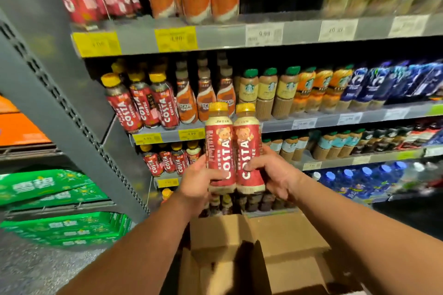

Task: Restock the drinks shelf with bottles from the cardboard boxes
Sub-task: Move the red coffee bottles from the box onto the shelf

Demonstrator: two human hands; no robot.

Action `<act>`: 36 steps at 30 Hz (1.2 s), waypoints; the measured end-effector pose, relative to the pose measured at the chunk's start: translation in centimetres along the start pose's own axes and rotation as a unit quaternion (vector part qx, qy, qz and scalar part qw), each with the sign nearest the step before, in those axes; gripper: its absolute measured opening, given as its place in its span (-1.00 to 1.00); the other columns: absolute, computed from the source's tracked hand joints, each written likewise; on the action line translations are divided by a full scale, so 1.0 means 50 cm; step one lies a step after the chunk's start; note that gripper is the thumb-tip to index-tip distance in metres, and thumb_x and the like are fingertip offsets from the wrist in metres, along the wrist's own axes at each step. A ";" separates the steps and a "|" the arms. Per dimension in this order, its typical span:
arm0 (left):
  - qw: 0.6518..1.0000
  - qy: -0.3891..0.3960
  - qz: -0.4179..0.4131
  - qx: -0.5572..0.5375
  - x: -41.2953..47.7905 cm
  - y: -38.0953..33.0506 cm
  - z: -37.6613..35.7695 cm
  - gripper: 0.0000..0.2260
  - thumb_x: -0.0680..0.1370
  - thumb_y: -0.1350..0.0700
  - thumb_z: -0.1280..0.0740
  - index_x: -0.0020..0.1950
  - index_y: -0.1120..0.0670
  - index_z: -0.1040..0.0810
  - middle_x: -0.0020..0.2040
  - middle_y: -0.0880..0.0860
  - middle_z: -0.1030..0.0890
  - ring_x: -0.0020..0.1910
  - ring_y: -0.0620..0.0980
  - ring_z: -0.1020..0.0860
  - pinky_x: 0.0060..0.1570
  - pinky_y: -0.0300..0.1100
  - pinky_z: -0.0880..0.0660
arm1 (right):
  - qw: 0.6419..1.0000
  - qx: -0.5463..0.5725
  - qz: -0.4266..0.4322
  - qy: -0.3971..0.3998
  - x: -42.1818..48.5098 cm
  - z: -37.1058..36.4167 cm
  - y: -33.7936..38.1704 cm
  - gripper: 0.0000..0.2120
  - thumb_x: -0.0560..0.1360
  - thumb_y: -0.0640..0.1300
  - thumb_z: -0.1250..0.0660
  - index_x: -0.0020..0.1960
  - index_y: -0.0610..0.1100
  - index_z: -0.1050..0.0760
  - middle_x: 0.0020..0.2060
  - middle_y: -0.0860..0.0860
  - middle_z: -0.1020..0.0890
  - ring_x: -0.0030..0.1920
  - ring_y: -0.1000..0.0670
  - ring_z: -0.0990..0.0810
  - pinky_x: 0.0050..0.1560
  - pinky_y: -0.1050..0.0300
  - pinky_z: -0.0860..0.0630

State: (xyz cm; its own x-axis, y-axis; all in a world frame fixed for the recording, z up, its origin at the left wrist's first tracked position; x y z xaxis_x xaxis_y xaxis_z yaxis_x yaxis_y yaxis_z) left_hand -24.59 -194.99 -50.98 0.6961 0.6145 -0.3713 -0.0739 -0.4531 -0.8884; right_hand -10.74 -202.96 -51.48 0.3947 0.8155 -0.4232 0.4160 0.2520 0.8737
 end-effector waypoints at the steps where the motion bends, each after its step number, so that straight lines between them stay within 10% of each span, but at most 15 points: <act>1: 1.000 0.003 -0.006 -0.016 -0.002 -0.024 -0.007 -0.62 0.43 0.44 -0.31 0.19 0.14 -0.53 0.04 0.14 -0.67 -0.03 0.16 -0.62 0.02 0.07 -0.52 | 1.000 -0.002 0.008 0.003 -0.005 -0.005 0.029 -0.36 0.21 -0.40 -0.36 0.28 -0.17 -0.39 0.11 -0.24 -0.61 0.05 -0.22 -0.64 0.00 -0.18 -0.60; 8: 0.998 -0.008 -0.053 -0.019 -0.048 -0.188 -0.063 -0.64 0.49 0.36 -0.30 0.20 0.03 -0.53 0.04 0.06 -0.69 0.04 0.10 -0.64 0.13 0.13 -0.53 | 0.995 -0.052 0.080 0.028 -0.069 -0.046 0.220 -0.52 0.39 -0.35 -0.43 0.26 -0.15 -0.41 0.01 -0.11 -0.67 -0.08 -0.08 -0.69 -0.27 0.11 -0.60; 36: 0.957 -0.015 -0.285 0.051 -0.218 -0.745 -0.067 -0.78 0.47 0.13 -0.40 0.12 -0.01 -0.59 -0.03 0.05 -0.71 -0.04 0.09 -0.67 -0.14 -0.04 -0.55 | 0.950 -0.034 0.309 0.019 -0.235 -0.317 0.706 -0.63 0.36 -0.34 -0.45 0.15 -0.19 -0.54 -0.03 -0.15 -0.70 -0.02 -0.19 -0.68 0.07 -0.19 -0.59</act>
State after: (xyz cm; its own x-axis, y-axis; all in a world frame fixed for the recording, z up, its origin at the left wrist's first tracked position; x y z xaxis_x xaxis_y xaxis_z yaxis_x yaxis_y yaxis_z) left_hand -27.03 -186.99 -12.95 0.6237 0.7617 0.1752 0.2412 0.0257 -0.9701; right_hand -13.69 -195.36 -11.86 0.5157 0.8370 0.1833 0.0596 -0.2485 0.9668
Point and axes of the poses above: each hand's wrist, its own x-axis towards the middle knuckle, its own z-axis out of the back of the hand, y = z × x, the point moved 4 cm from there along x, towards the middle knuckle
